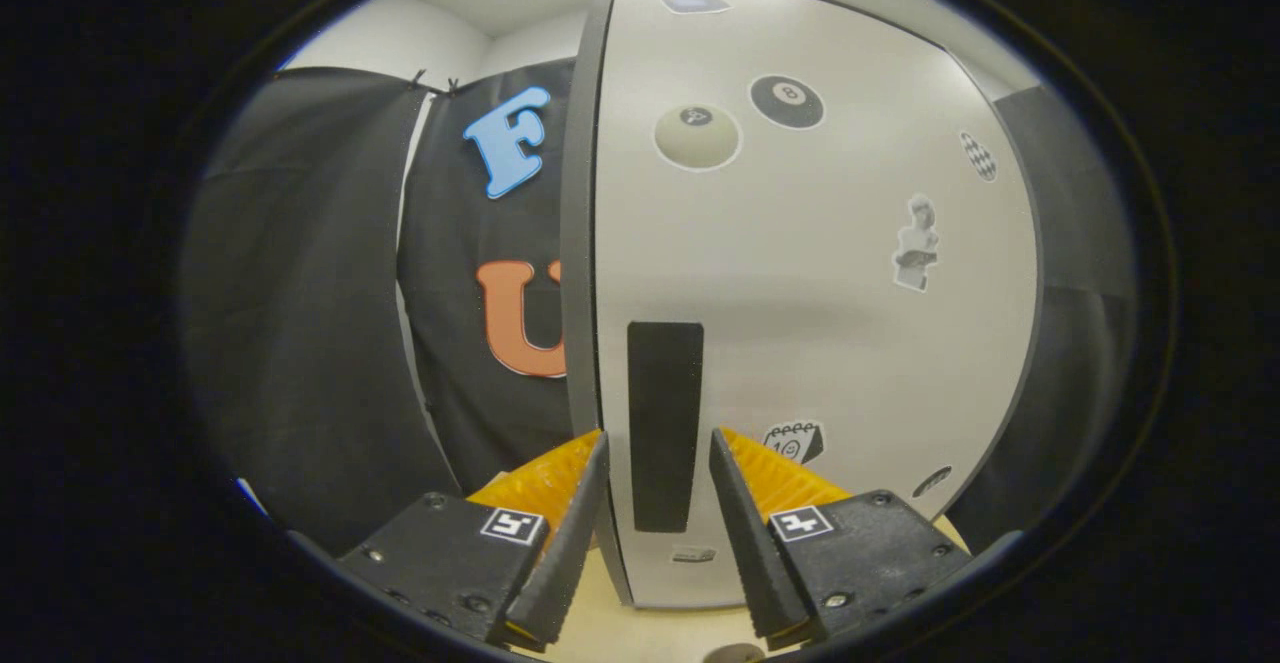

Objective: Open the shoe cabinet door, grab the shoes and put them into the shoe cabinet, then close the shoe cabinet door.

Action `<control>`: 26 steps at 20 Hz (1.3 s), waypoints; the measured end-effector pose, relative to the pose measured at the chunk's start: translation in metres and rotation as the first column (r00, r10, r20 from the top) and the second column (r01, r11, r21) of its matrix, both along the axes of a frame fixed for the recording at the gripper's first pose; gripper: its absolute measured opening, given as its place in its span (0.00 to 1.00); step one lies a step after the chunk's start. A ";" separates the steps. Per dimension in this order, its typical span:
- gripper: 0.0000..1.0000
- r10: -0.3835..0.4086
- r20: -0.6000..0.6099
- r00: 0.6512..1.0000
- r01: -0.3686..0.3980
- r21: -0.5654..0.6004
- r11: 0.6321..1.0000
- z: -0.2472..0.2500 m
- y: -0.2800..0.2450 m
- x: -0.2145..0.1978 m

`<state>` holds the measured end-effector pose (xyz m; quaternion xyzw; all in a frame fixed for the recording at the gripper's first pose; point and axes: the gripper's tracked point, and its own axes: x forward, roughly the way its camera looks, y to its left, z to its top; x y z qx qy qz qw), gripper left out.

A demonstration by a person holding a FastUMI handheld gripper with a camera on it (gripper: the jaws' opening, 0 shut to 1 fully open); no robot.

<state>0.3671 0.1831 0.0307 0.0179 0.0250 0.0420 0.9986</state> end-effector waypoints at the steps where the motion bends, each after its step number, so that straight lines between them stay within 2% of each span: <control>1: 0.63 0.003 -0.005 1.000 -0.003 0.012 1.000 -0.001 0.001 0.003; 3: 0.52 0.013 -0.016 1.000 -0.013 0.036 0.999 -0.002 0.003 0.009; 6: 0.42 0.007 -0.025 1.000 -0.006 0.052 0.999 -0.003 0.001 0.015; 13: 0.40 -0.027 -0.023 0.999 0.028 0.021 0.999 -0.008 -0.002 0.015; 19: 0.32 0.034 -0.037 0.999 -0.034 0.005 0.999 -0.010 -0.004 0.003; 26: 0.28 0.087 -0.044 0.995 -0.088 -0.018 0.996 -0.011 -0.008 -0.037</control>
